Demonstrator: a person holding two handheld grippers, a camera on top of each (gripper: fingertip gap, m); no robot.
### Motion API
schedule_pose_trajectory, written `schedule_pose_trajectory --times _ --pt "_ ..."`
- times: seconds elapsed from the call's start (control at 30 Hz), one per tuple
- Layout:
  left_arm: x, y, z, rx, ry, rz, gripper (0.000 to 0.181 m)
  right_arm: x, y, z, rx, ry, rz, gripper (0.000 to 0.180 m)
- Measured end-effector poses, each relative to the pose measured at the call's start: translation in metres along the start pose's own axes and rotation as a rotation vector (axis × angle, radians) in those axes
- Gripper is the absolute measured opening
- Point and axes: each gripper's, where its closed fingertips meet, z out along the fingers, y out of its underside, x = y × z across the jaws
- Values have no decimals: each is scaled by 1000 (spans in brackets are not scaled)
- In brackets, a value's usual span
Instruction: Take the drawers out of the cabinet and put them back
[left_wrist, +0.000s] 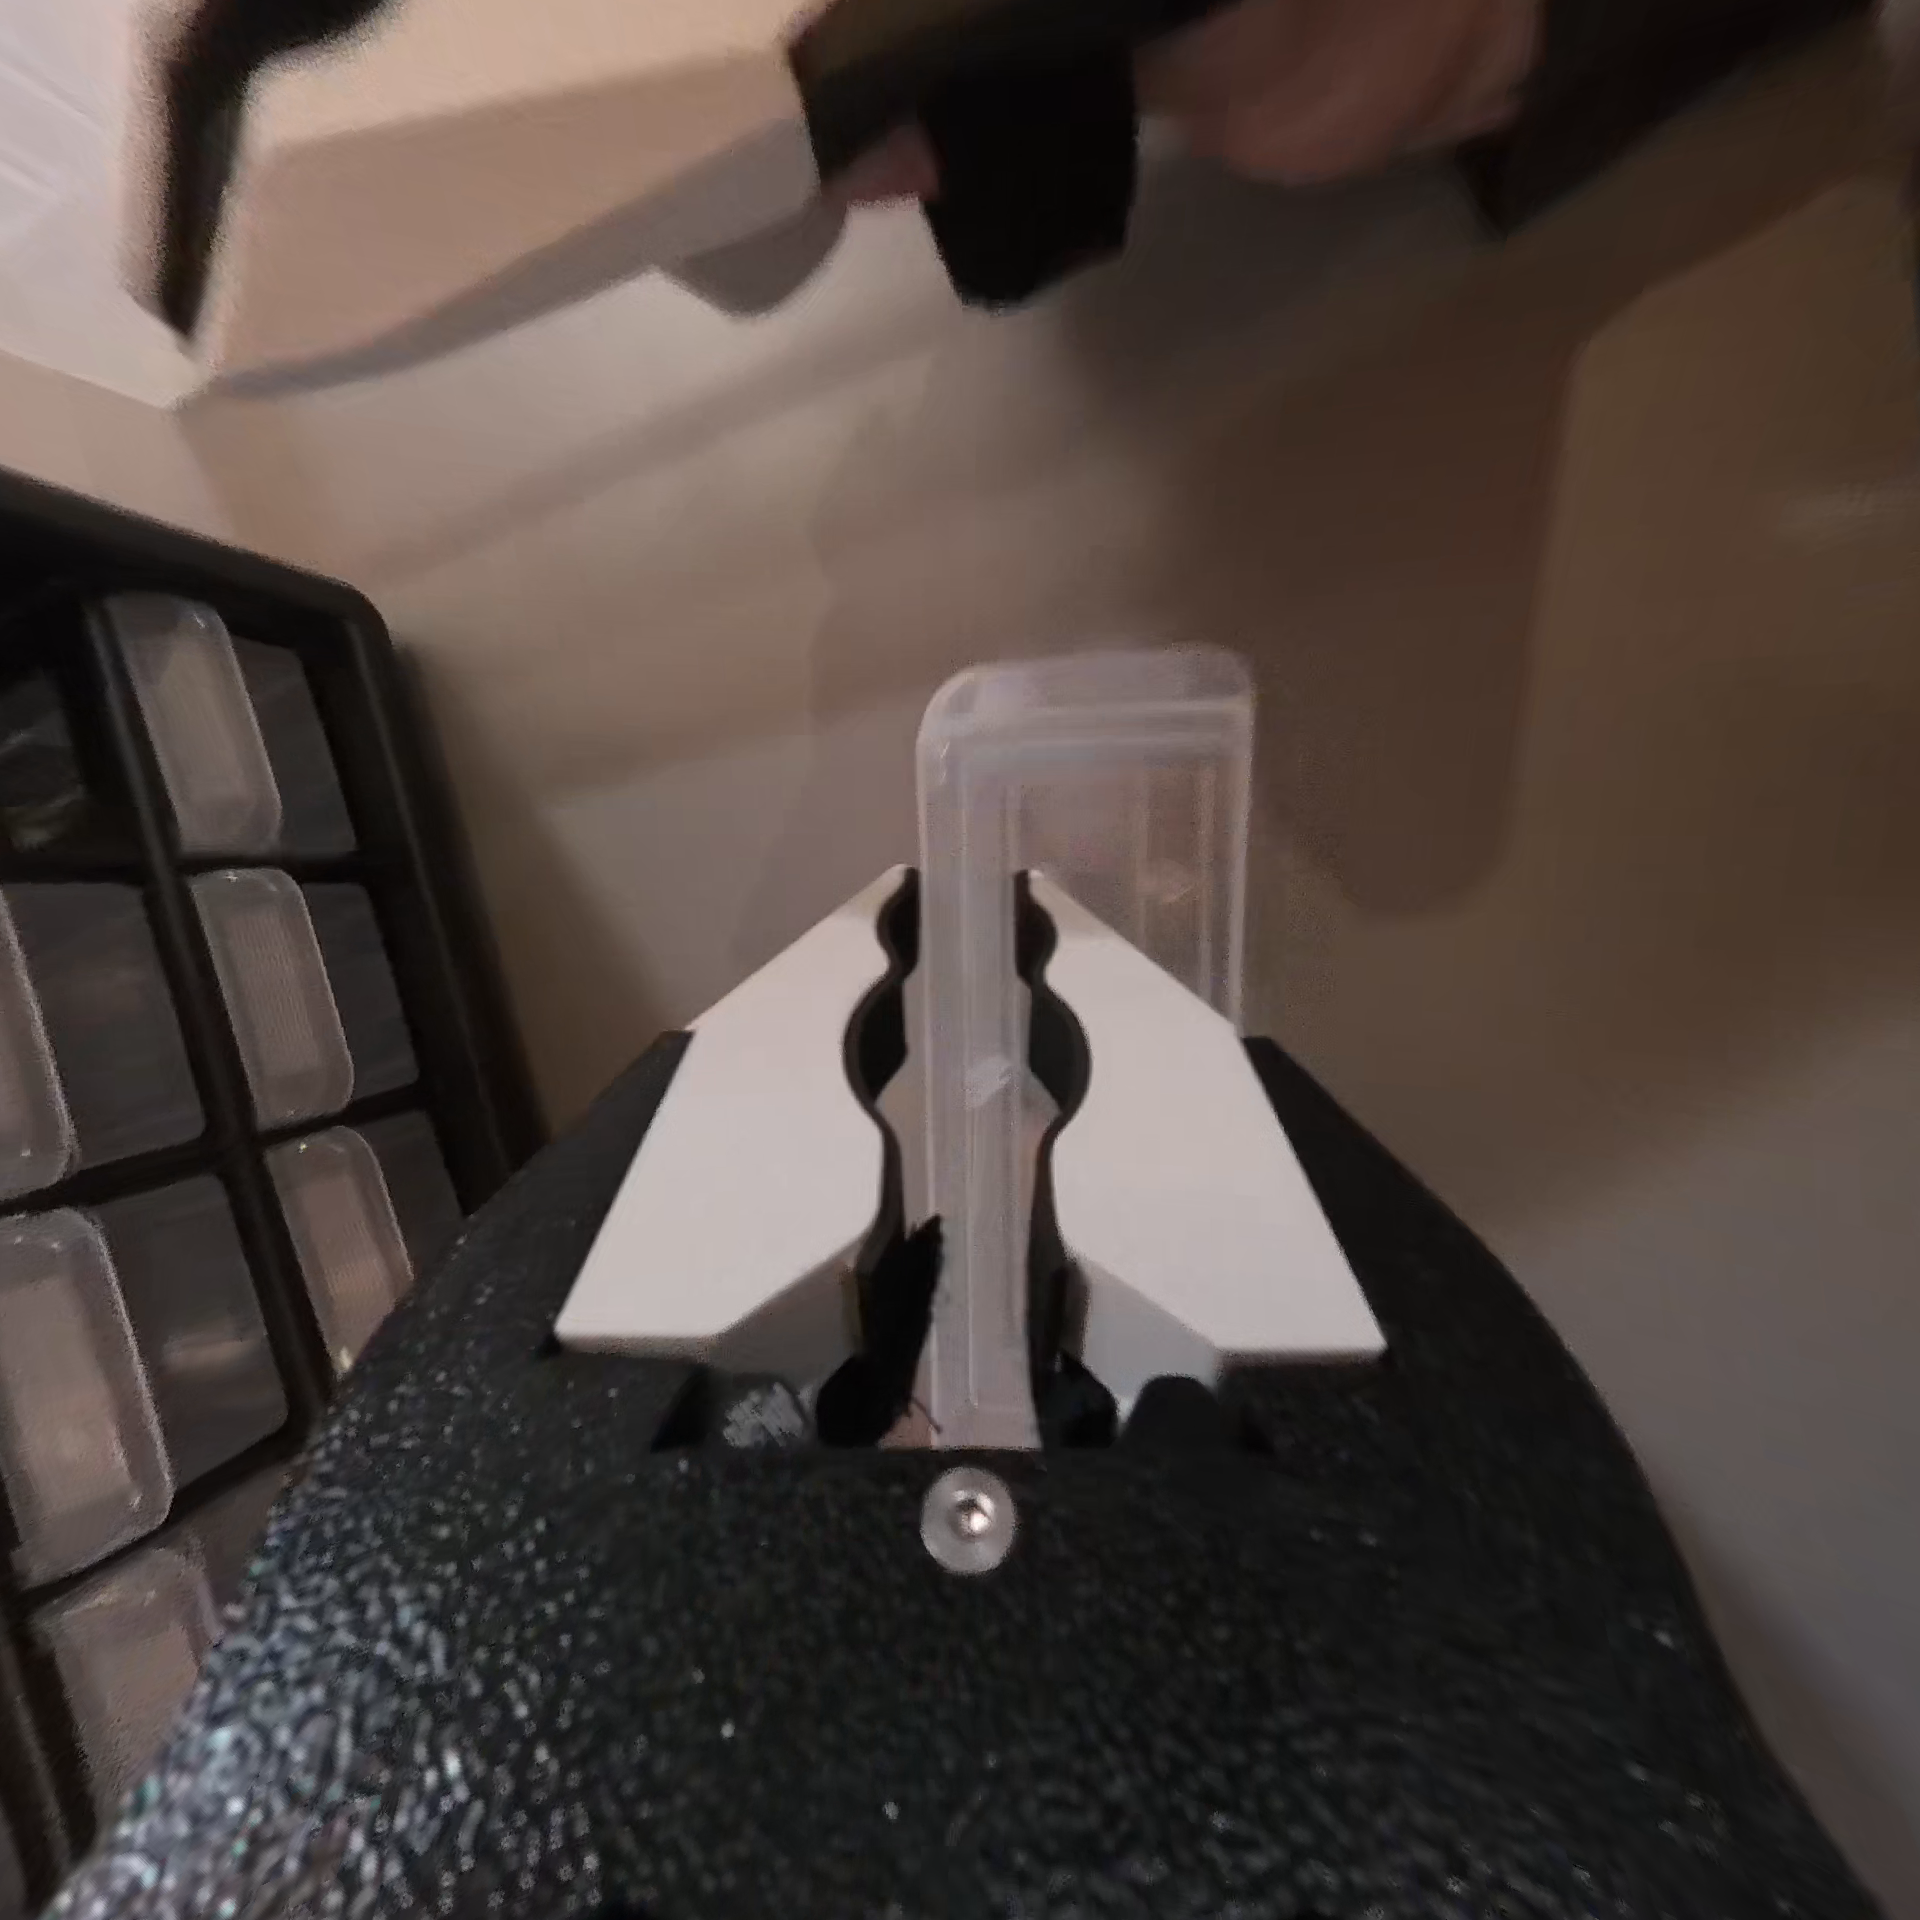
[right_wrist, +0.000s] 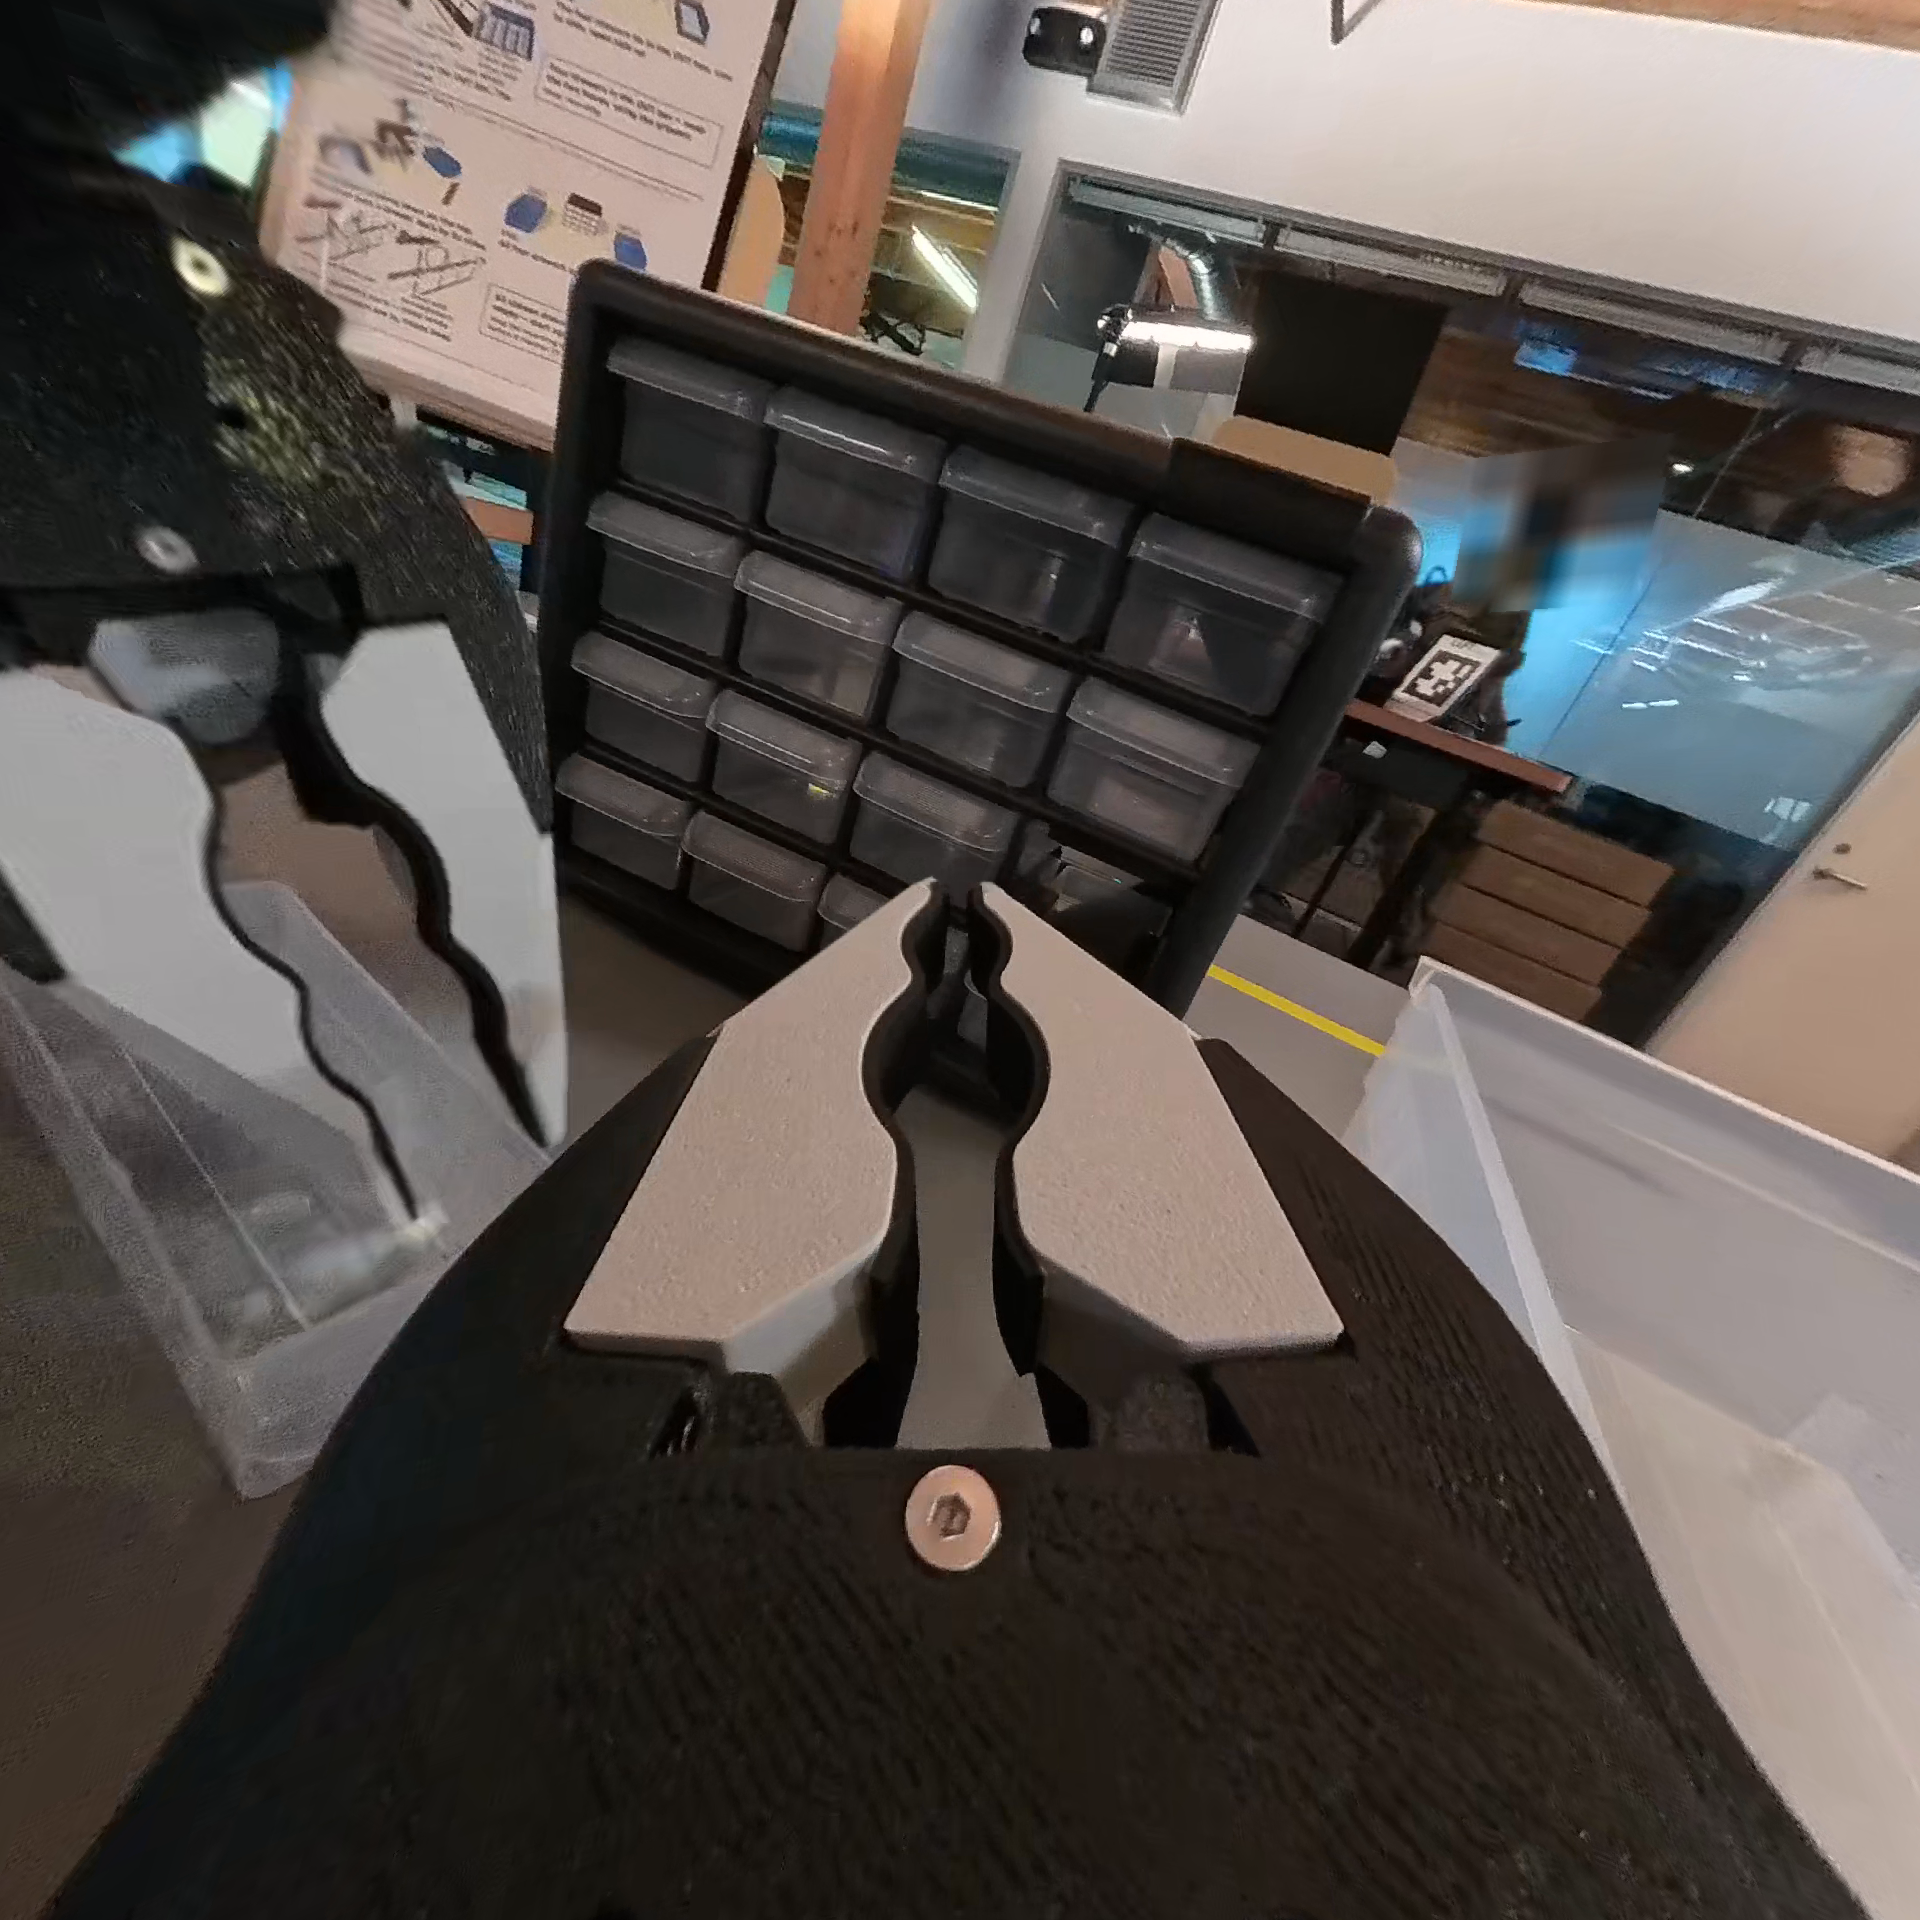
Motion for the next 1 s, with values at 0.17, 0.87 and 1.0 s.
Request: schedule_pose_trajectory --times 0.17,0.87,1.0 --pt "-29 -46 -67 556 -242 -115 45 -4 -11 -5 45 -19 0 2" --pt "-169 60 -209 911 -862 -487 53 -101 25 -80 -409 -962 -654 43" --pt "-171 56 -202 909 -837 -476 42 -97 52 -76 -483 -1029 -920 51"
